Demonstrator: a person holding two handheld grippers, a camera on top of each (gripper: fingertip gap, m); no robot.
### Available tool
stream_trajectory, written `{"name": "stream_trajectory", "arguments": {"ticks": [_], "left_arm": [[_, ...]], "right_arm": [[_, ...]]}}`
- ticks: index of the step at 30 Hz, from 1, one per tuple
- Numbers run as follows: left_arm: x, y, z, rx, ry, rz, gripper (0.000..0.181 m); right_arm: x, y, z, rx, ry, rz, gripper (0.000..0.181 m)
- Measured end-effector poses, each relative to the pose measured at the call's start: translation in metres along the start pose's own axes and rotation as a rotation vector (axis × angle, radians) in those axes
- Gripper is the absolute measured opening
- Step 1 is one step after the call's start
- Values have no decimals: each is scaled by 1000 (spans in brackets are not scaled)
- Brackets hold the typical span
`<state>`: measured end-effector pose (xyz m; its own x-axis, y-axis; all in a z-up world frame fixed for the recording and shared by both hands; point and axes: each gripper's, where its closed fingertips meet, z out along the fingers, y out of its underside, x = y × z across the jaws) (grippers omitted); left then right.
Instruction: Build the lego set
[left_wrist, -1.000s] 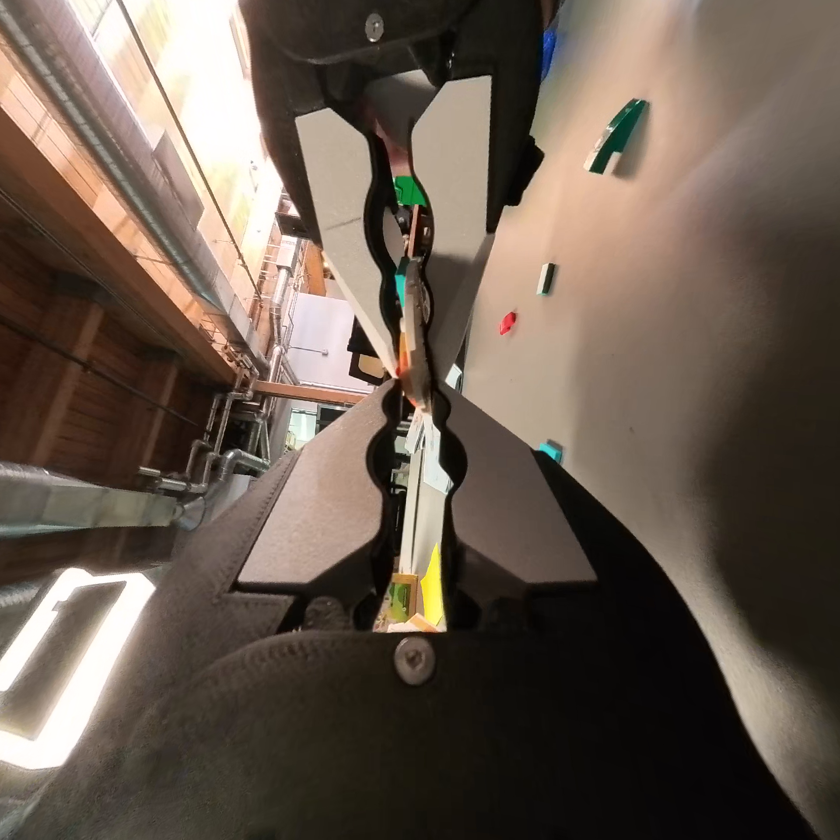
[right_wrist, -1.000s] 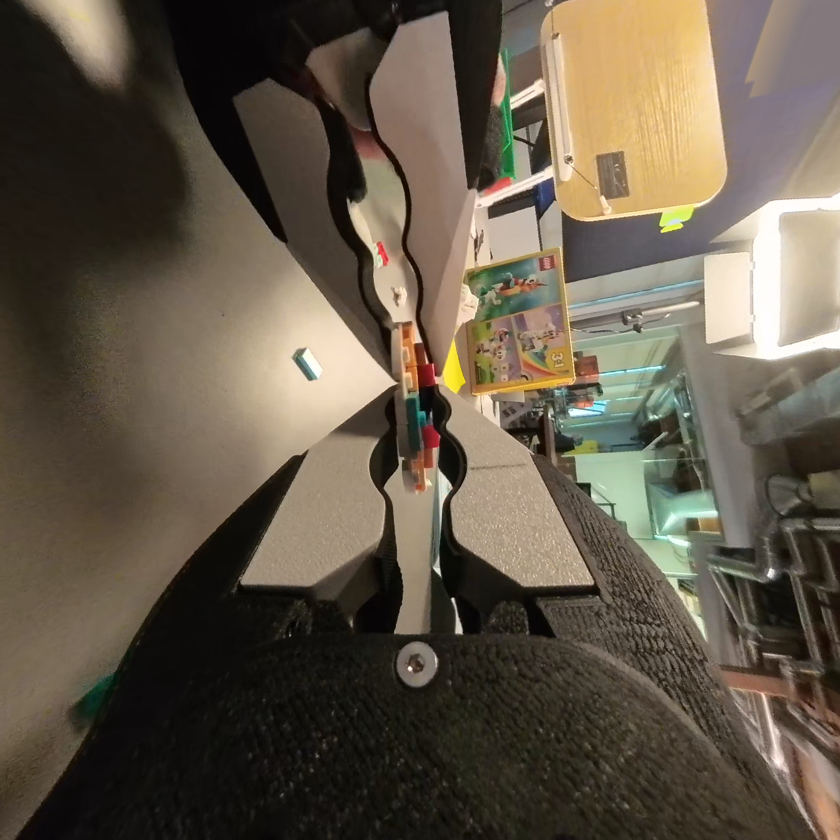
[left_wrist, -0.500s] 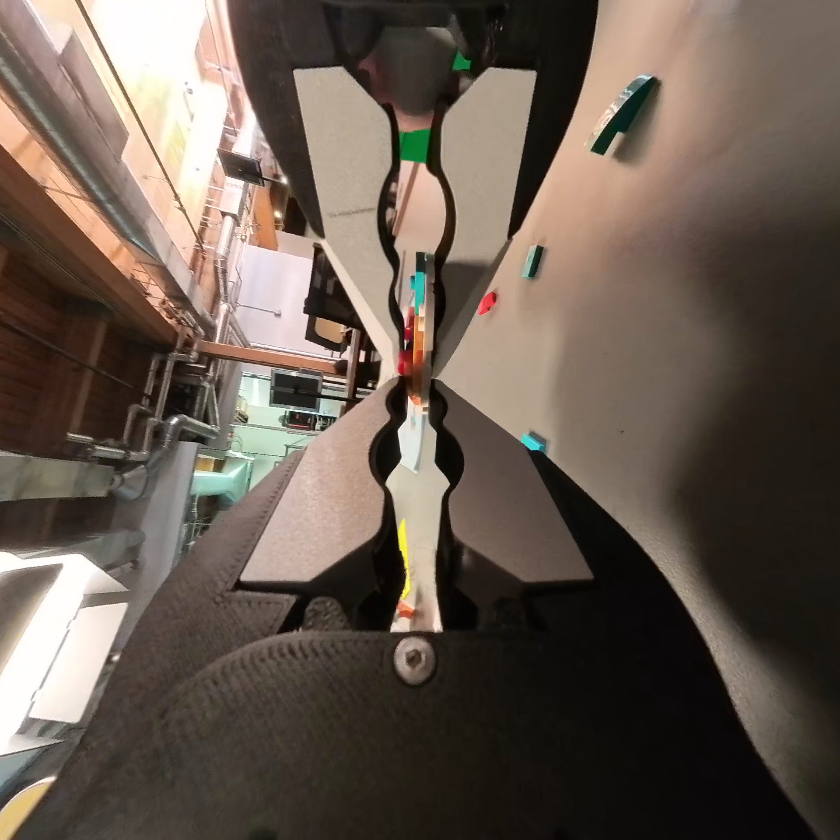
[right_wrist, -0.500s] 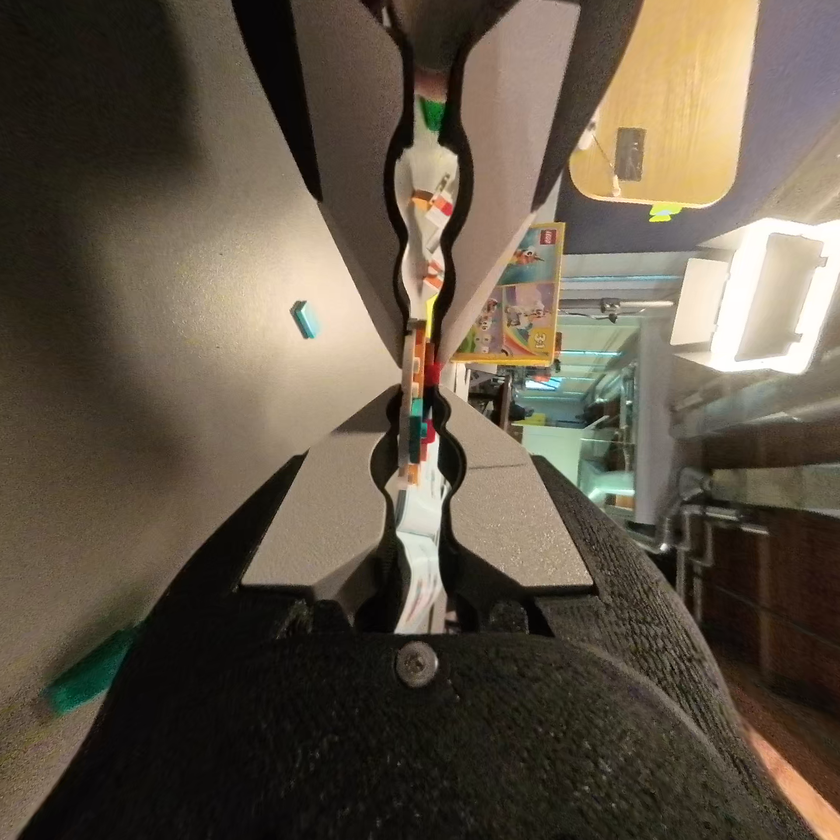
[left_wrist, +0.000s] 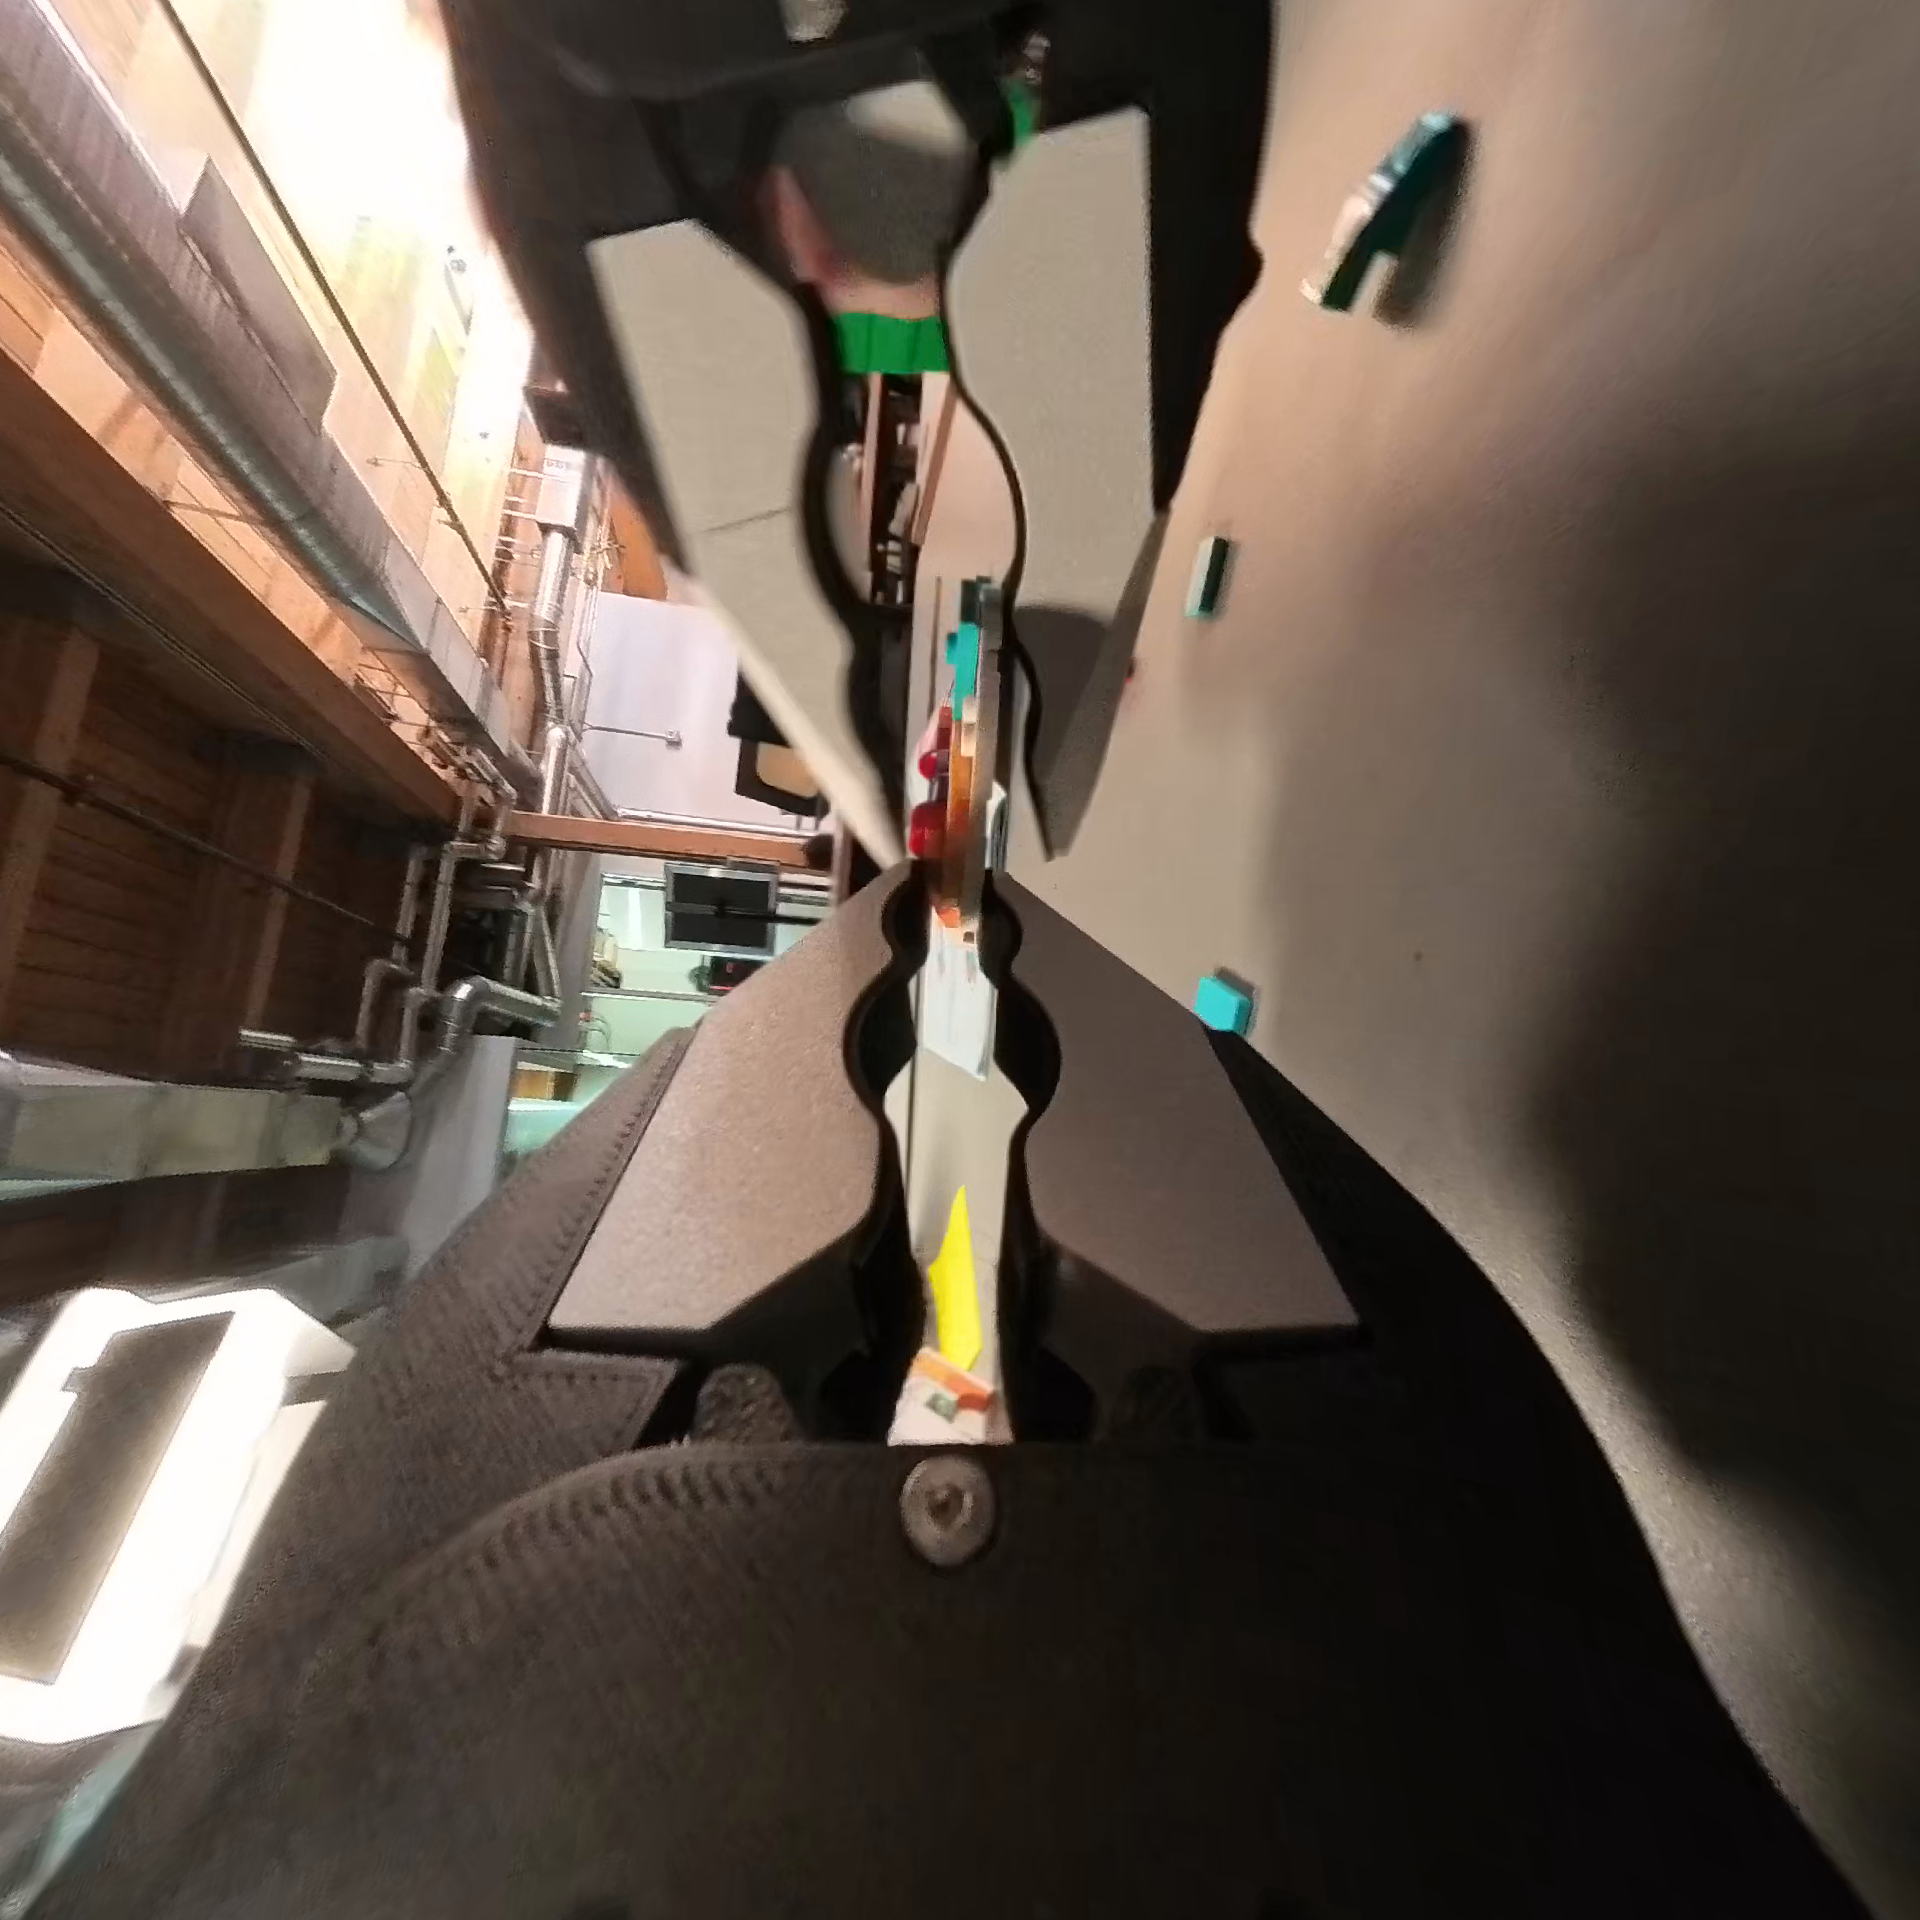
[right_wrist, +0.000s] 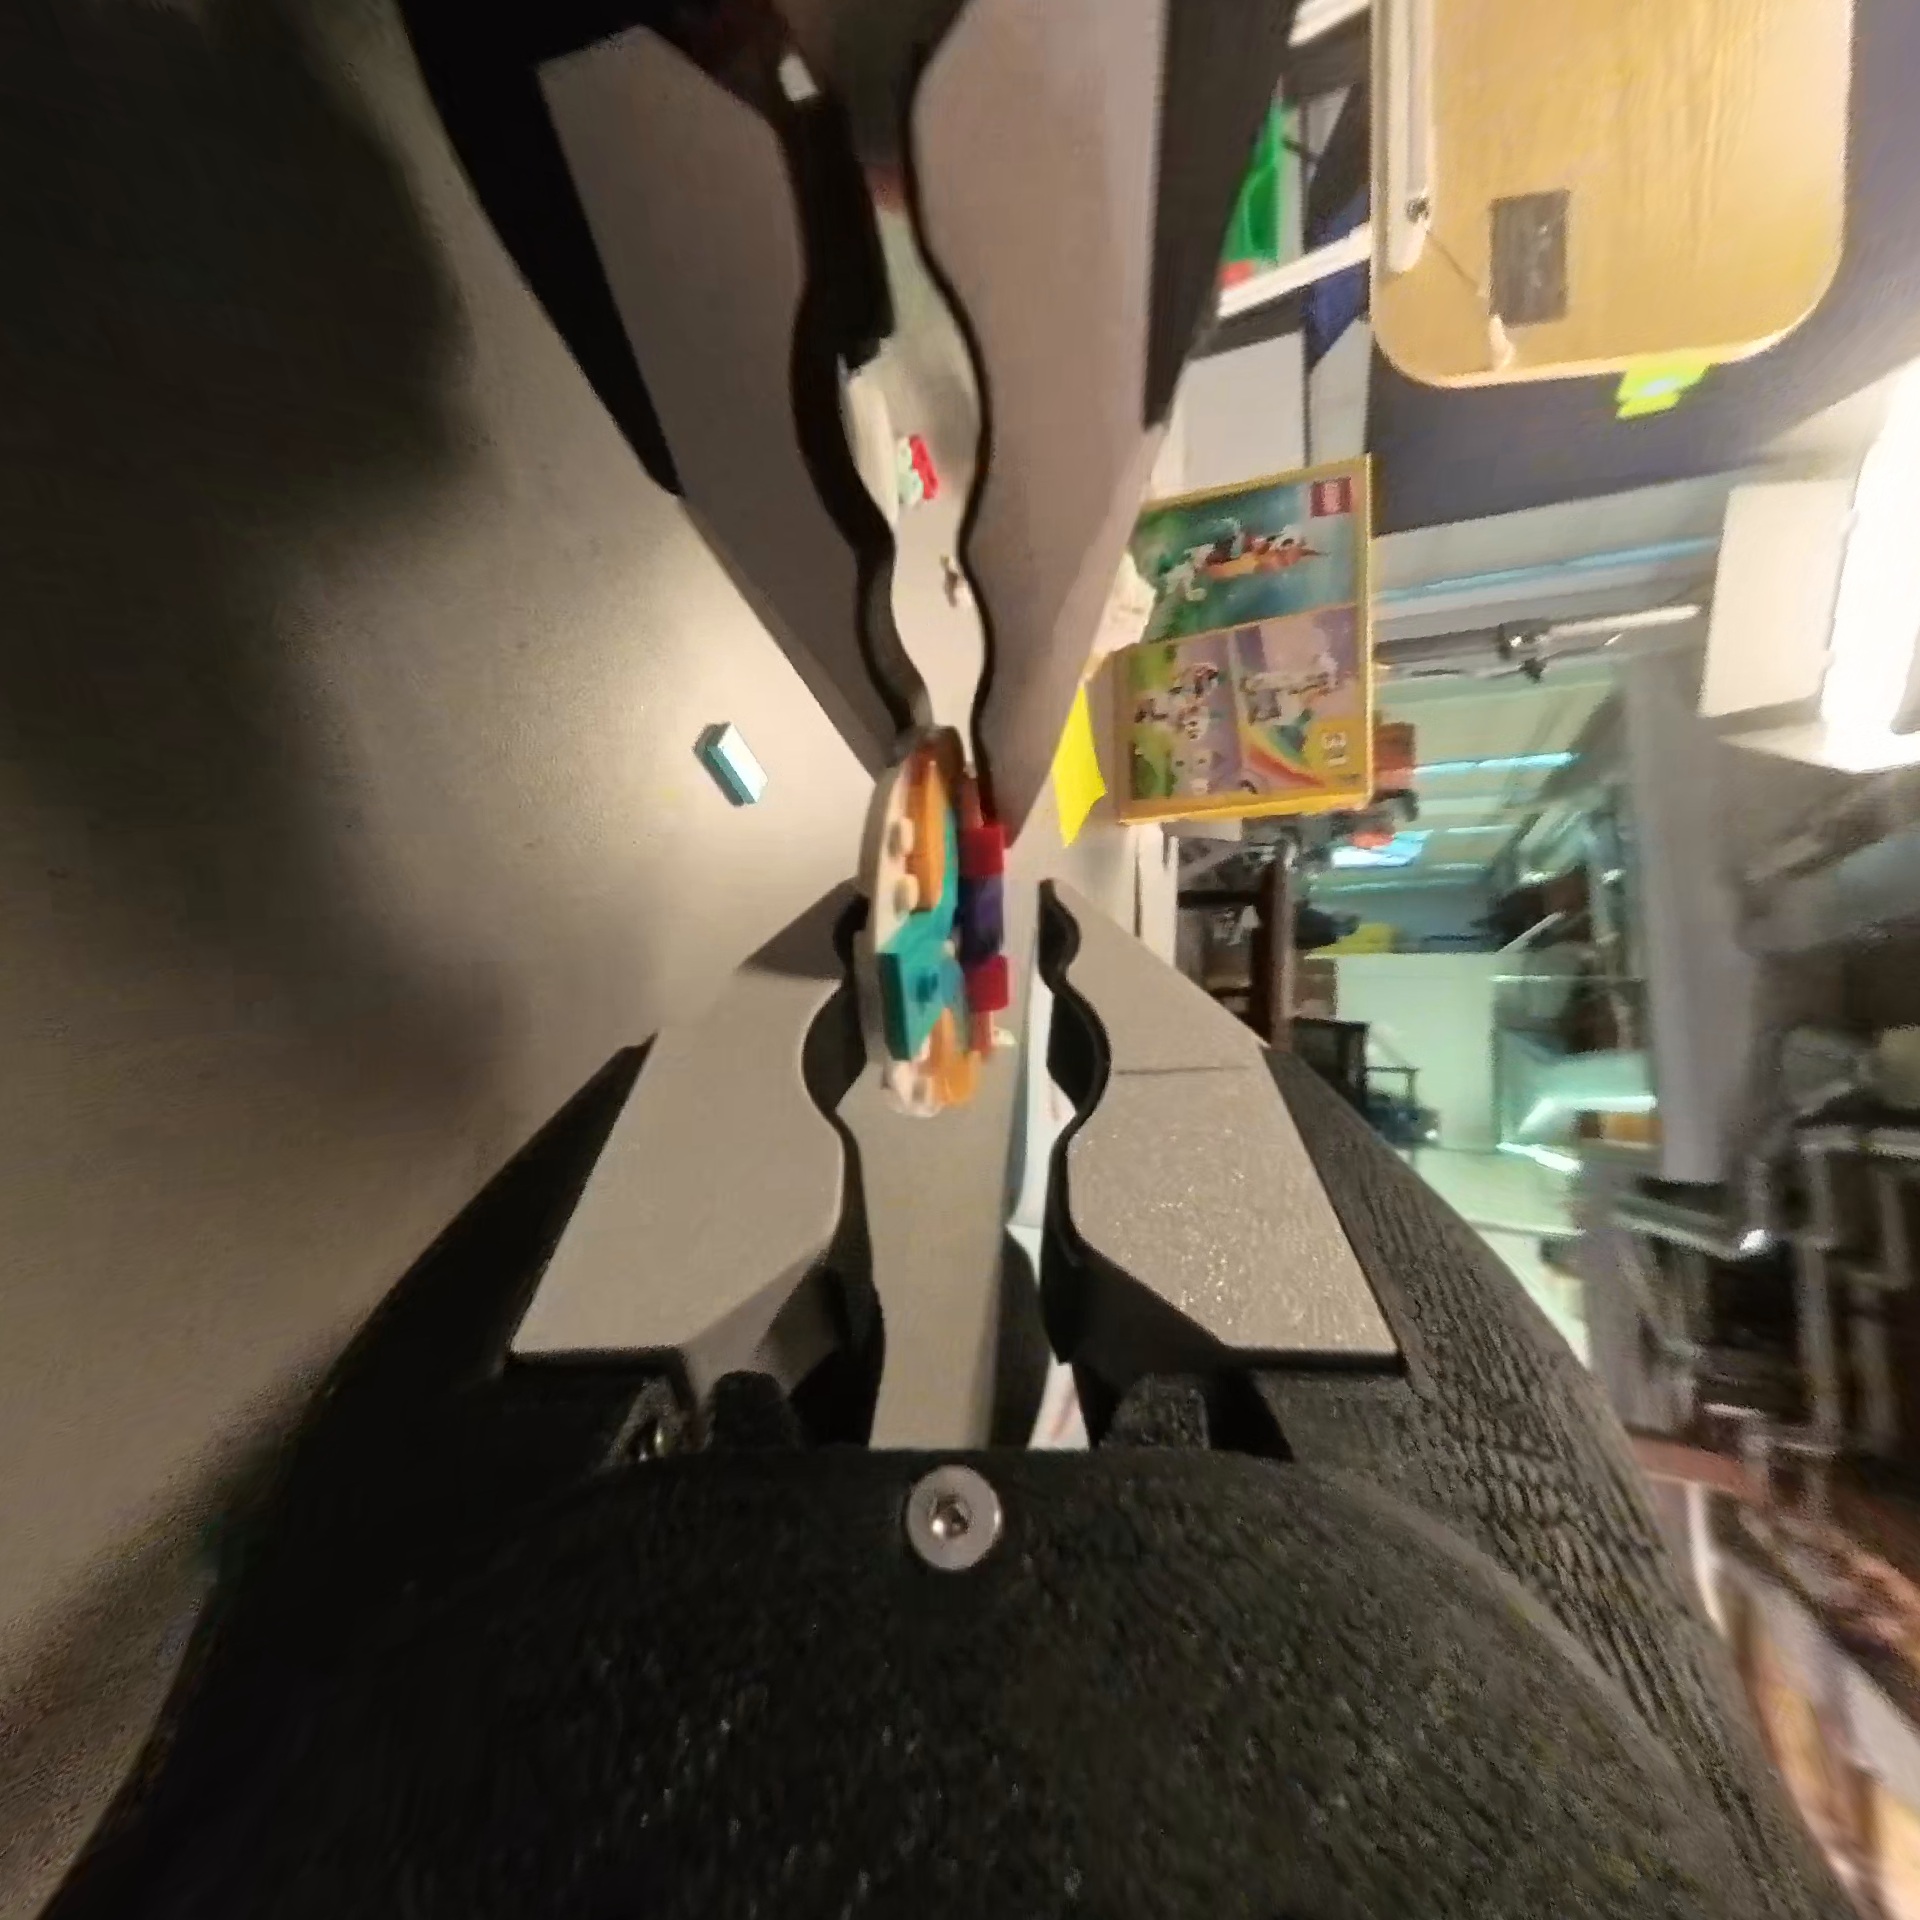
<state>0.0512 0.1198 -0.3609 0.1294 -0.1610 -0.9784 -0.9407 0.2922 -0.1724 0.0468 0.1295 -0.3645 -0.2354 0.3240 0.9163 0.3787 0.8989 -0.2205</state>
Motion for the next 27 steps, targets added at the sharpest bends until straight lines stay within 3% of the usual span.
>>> {"name": "stream_trajectory", "arguments": {"ticks": [2, 13, 20, 24, 27], "left_arm": [[0, -1, 0, 0, -8, 18, 8], [-2, 4, 1, -8, 3, -35, 9], [-4, 4, 1, -1, -6, -37, 8], [-3, 6, 0, 0, -8, -16, 8], [-6, 6, 0, 4, -19, -36, 8]], "right_arm": [[0, 0, -1, 5, -2, 33, 32], [7, -6, -4, 17, 53, -51, 7], [8, -7, -4, 35, 28, -28, 9], [10, 3, -2, -3, 7, 50, 37], [10, 1, -2, 6, 4, 37, 24]]}}
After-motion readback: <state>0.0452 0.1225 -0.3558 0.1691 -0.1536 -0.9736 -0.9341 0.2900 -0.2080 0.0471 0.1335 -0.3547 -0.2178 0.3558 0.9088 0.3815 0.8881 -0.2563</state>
